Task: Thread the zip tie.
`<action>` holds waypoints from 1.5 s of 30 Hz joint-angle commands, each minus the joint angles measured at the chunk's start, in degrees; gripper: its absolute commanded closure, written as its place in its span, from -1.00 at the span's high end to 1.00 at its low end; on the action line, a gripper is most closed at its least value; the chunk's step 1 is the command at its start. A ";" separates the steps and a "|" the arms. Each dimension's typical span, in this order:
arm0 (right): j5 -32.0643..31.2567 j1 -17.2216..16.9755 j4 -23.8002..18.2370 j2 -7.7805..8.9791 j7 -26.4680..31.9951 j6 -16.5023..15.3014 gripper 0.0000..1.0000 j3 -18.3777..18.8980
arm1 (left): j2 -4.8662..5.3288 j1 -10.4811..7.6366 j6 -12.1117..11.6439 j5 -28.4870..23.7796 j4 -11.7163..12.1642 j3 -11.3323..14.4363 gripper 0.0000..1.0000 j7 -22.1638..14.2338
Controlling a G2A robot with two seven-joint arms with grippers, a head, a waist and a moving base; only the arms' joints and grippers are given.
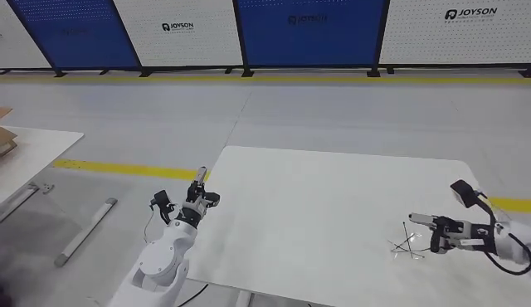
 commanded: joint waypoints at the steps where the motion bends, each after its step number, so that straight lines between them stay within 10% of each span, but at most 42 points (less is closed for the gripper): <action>1: -1.37 1.00 1.12 0.58 0.00 -0.33 1.00 -2.16 | 0.00 0.00 0.00 0.00 0.00 0.00 1.00 0.00; 13: -5.13 1.32 1.53 1.26 -0.66 1.83 1.00 -2.53 | 0.00 0.00 0.00 0.00 0.00 0.00 1.00 0.00; 23: -12.90 6.58 5.40 3.38 0.00 -7.94 1.00 -9.79 | 0.00 0.00 0.00 0.00 0.00 0.00 1.00 0.00; 45: -11.51 7.47 6.38 4.08 0.00 -11.45 1.00 -13.62 | 0.00 0.00 0.00 0.00 0.00 0.00 1.00 0.00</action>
